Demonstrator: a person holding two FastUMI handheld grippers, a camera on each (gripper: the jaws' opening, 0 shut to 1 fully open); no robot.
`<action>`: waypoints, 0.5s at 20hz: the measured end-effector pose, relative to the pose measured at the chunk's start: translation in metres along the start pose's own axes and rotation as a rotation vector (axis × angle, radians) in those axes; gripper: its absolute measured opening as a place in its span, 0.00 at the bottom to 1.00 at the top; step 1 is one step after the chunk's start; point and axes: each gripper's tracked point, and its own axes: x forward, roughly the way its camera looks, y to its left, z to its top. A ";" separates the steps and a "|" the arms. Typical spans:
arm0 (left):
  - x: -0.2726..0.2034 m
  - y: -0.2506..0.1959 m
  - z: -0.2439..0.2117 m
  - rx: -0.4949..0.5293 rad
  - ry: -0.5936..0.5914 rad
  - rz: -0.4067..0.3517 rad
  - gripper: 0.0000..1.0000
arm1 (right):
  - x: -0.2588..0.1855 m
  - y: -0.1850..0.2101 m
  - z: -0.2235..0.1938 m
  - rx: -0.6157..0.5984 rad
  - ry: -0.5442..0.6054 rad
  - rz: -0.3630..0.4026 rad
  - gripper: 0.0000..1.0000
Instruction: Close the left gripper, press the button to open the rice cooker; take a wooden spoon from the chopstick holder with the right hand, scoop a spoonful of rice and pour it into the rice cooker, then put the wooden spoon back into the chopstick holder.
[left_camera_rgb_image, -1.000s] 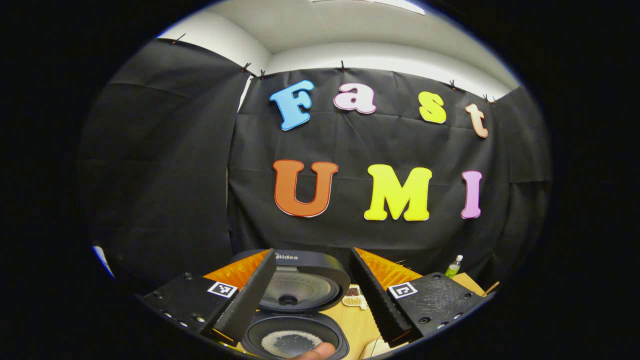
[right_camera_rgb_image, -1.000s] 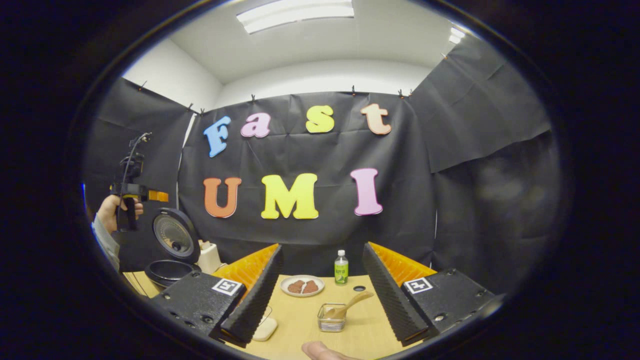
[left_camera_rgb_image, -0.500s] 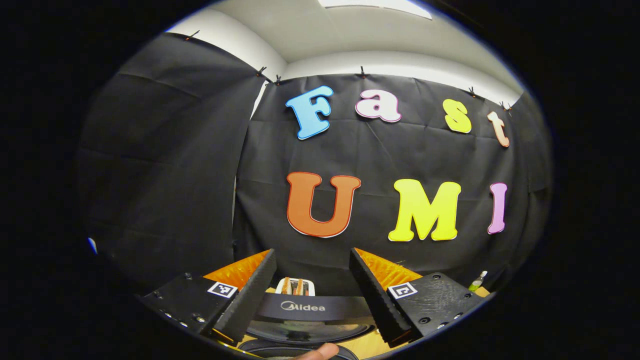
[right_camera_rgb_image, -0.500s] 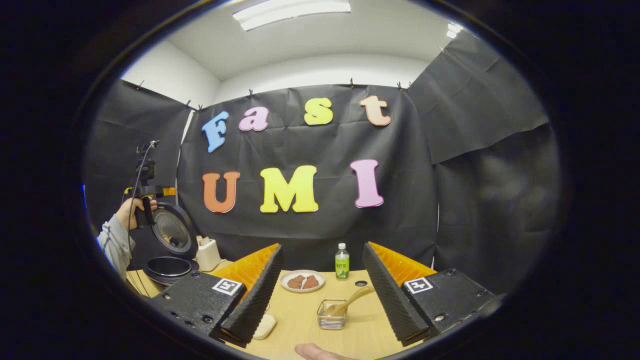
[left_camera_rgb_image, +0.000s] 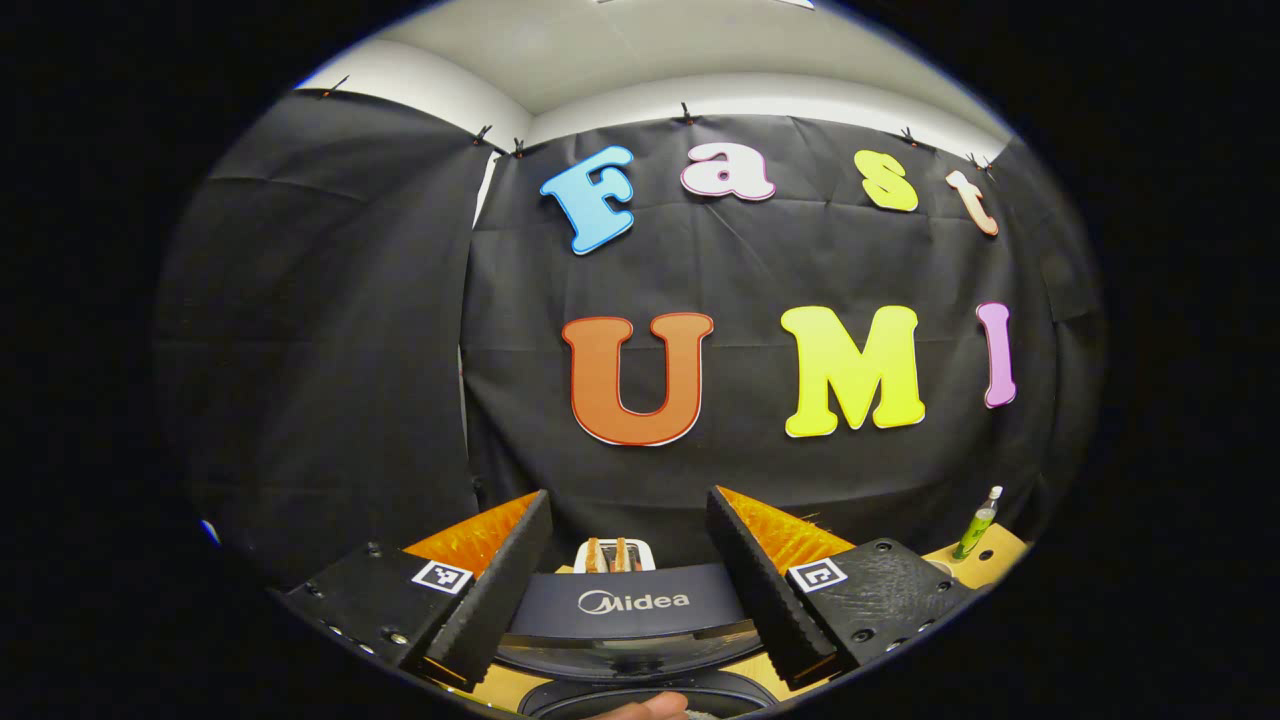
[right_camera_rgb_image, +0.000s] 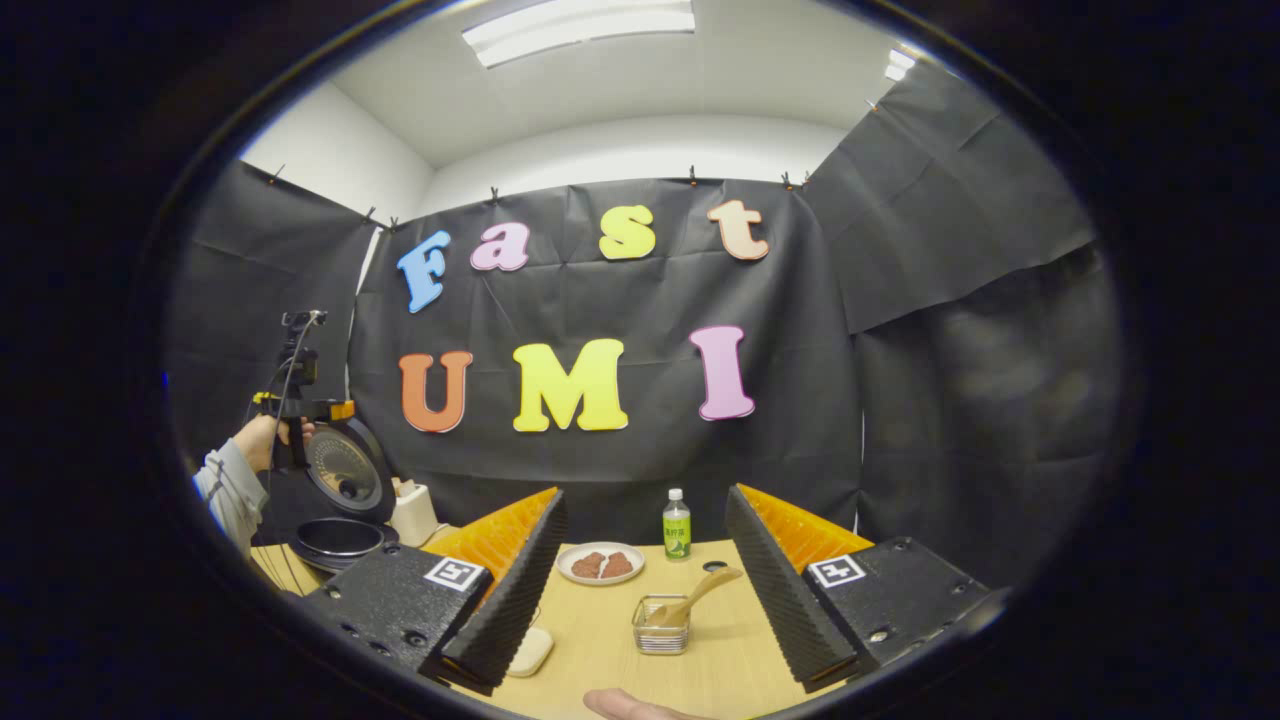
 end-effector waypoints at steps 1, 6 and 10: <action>-0.003 -0.001 -0.001 0.001 0.003 0.005 1.00 | -0.003 0.000 -0.004 -0.003 0.008 -0.001 1.00; -0.021 -0.008 -0.007 0.016 0.017 0.020 1.00 | -0.019 0.007 -0.018 0.023 0.026 0.012 1.00; -0.047 -0.012 -0.011 0.015 0.053 0.019 1.00 | -0.036 0.022 -0.029 0.051 0.071 0.053 1.00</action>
